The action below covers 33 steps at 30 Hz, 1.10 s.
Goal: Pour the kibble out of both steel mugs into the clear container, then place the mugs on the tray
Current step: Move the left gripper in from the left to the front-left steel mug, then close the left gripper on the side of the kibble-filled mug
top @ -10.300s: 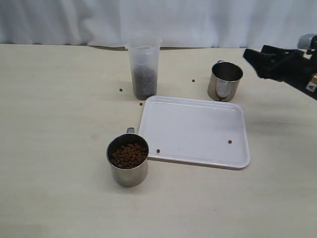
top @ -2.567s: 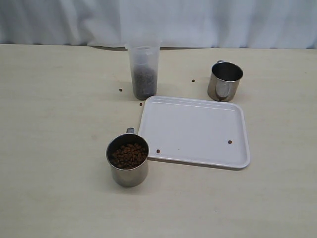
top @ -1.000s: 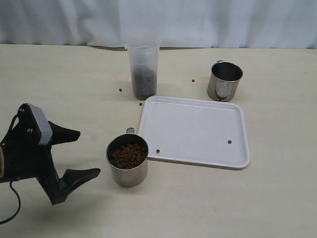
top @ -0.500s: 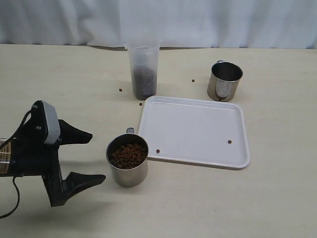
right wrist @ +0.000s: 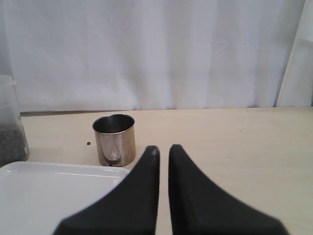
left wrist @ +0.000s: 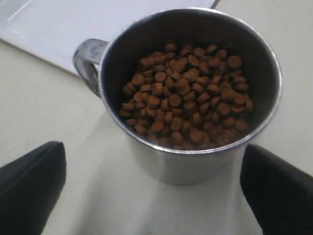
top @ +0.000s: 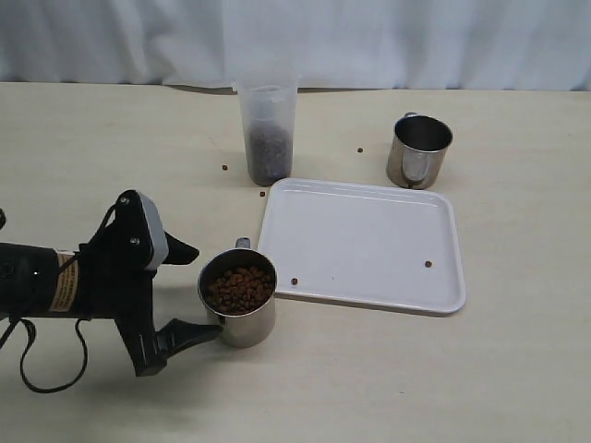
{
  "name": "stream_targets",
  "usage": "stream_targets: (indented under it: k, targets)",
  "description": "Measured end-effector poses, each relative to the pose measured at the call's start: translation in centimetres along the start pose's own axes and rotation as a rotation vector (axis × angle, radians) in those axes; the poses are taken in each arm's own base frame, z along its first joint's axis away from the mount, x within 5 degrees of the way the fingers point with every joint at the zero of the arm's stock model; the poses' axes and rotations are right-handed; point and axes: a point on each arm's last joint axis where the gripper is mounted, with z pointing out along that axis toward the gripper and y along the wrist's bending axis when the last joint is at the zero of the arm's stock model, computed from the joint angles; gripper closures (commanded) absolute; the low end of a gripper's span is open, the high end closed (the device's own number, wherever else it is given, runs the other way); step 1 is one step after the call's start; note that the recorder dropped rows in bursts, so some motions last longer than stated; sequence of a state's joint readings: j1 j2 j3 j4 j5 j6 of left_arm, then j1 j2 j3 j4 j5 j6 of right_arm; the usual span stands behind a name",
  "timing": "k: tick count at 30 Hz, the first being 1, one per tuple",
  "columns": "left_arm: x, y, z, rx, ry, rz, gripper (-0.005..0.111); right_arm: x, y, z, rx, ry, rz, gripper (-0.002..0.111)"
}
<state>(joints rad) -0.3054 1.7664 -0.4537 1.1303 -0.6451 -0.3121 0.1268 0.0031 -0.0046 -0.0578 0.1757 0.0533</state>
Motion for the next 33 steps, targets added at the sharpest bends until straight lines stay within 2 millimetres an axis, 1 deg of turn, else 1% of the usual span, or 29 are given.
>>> stream_targets:
  k: [3, 8, 13, 18, 33]
  targets:
    - [0.5, 0.5, 1.4, 0.040, 0.014, -0.005, 0.002, 0.0, 0.0, 0.0, 0.000, 0.000, 0.000, 0.103]
    - [0.8, 1.0, 2.9, 0.096, 0.008, 0.014, 0.002, 0.0, 0.0, 0.0, 0.000, 0.000, 0.000, 0.103]
    - [0.5, 1.2, 3.0, 0.112, -0.002, 0.042, 0.002, 0.0, 0.0, 0.0, 0.000, 0.000, 0.000, 0.103]
    - [-0.1, 0.9, 3.0, 0.137, -0.070, 0.038, 0.002, 0.0, 0.0, 0.0, 0.000, 0.000, 0.000, 0.103]
    - [-0.1, 0.9, 3.0, 0.141, -0.076, 0.039, 0.003, 0.0, 0.0, 0.0, 0.000, 0.000, 0.000, 0.103]
